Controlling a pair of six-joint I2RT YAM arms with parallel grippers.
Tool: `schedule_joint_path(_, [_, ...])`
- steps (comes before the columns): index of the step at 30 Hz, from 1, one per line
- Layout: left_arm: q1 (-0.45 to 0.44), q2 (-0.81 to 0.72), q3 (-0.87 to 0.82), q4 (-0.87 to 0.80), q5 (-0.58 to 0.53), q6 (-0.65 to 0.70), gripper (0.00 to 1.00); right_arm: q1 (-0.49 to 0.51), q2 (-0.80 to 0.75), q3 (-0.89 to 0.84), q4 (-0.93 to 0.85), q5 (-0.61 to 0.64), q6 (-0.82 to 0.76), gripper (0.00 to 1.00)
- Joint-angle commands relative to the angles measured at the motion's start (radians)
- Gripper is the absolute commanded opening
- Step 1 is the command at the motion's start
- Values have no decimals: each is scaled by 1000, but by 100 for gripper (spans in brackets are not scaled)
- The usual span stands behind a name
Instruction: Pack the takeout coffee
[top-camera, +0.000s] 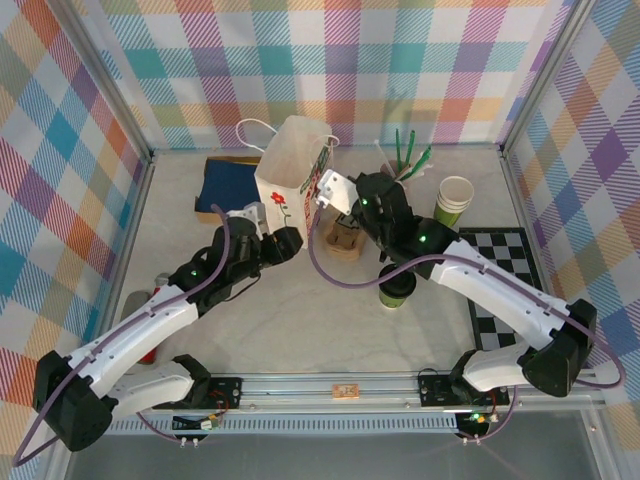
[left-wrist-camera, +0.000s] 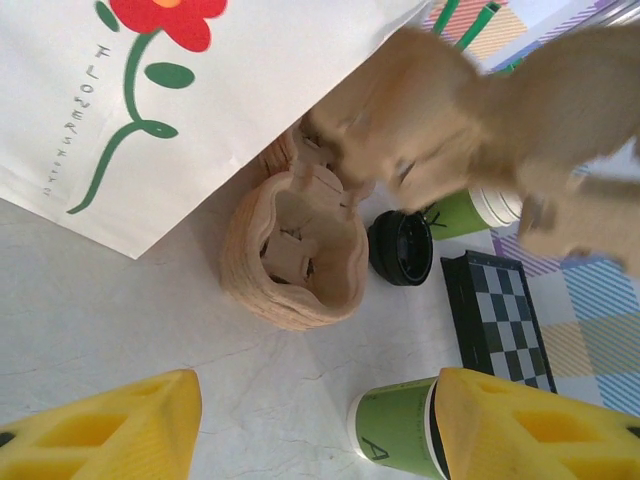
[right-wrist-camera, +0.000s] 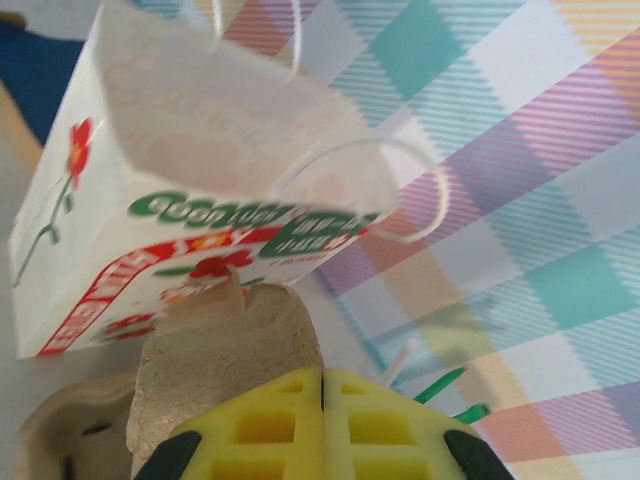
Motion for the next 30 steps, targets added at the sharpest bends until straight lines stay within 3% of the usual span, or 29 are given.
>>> schedule_joint_path(1, [9,-51,11,-40,-36,21,63,2,46,41,129,65,-143,0])
schedule_joint_path(16, [29,-171,7,-158,-99,42,61,18,121,-151,349,160,-303,0])
schedule_joint_path(30, [39,-184,-6,-168,-101,46,61,94,86,-290,249,170,-181,0])
